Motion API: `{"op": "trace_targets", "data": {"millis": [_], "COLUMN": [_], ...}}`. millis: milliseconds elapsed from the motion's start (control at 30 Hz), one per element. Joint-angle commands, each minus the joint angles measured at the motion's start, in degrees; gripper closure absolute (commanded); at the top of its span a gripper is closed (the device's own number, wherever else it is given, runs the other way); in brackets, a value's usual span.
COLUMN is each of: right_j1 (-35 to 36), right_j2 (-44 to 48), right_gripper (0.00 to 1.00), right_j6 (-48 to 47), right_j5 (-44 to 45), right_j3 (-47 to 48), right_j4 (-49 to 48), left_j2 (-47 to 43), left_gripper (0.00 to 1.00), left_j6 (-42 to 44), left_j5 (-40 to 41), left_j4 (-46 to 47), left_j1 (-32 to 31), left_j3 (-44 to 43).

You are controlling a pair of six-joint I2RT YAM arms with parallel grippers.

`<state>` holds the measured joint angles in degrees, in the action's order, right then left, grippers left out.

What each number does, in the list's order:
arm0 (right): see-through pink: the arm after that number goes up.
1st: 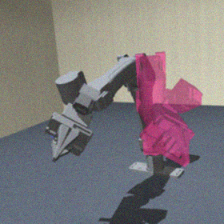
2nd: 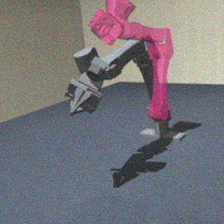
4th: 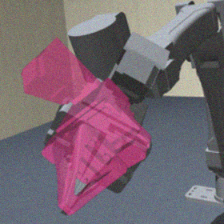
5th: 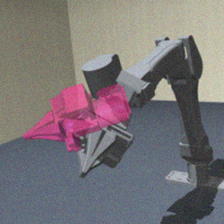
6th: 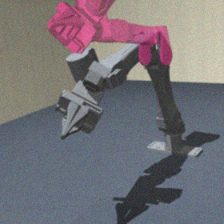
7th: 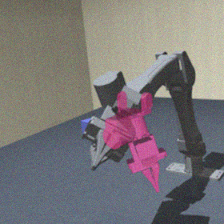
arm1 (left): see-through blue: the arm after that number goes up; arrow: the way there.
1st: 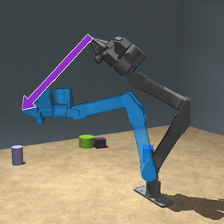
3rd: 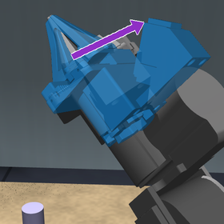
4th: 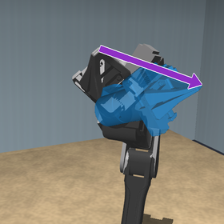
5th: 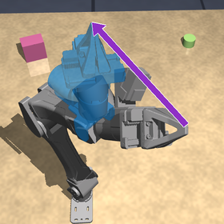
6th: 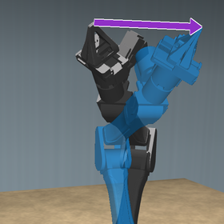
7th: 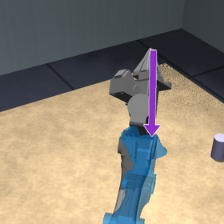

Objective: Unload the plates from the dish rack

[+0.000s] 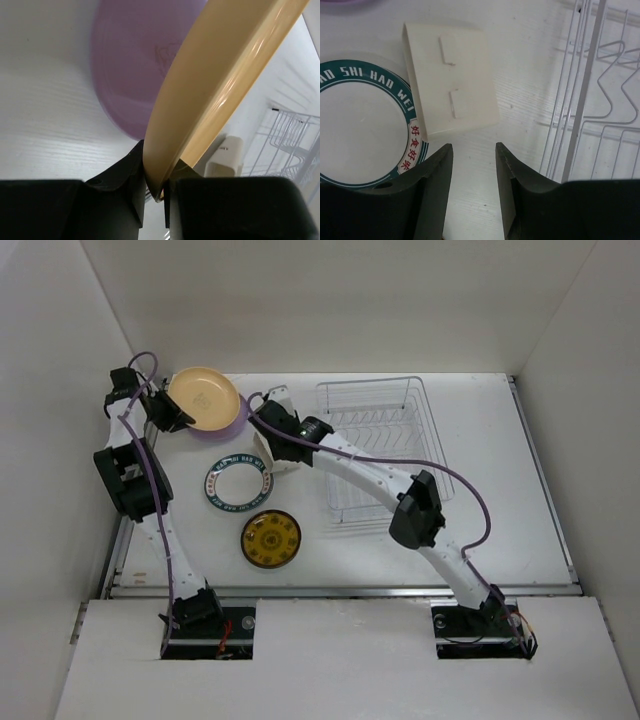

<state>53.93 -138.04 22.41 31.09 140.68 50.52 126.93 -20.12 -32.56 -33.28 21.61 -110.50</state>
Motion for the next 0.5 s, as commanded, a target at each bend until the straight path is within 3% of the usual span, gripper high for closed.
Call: {"op": "trace_targets", "data": {"millis": [0, 233, 300, 333, 400, 467], "right_j1": [1.7, 2.4, 2.4, 2.9, 2.9, 3.5], "right_j2": [0.9, -0.7, -1.2, -2.0, -4.1, -4.7], "right_gripper": [0.55, 0.55, 0.55, 0.55, 0.55, 0.55], "right_j6": [-4.2, -4.2, -4.2, -4.2, -4.2, -4.2], "right_j5": [4.5, 3.2, 3.2, 3.2, 4.2, 4.2], "right_j3": [1.0, 1.3, -0.4, -0.4, 1.1, 1.8], "right_j4": [-6.8, -9.9, -12.2, -12.2, -12.7, -12.7], "left_j2": [1.5, 8.9, 10.6, 10.6, 11.1, 11.1], "left_gripper": [1.0, 0.97, 0.84, 0.67, 0.49, 0.37], "left_j6": [-1.8, 0.2, 2.2, 4.2, 5.9, 8.0], "left_j5": [1.2, -1.5, -1.5, -0.8, -0.1, 0.5], "left_j4": [3.0, -4.8, -6.4, -8.2, -9.5, -10.2], "left_j1": [0.1, 0.1, 0.1, -0.5, -1.0, -1.0], "left_j3": [-3.2, -9.6, -10.9, -12.1, -12.6, -12.6]}}
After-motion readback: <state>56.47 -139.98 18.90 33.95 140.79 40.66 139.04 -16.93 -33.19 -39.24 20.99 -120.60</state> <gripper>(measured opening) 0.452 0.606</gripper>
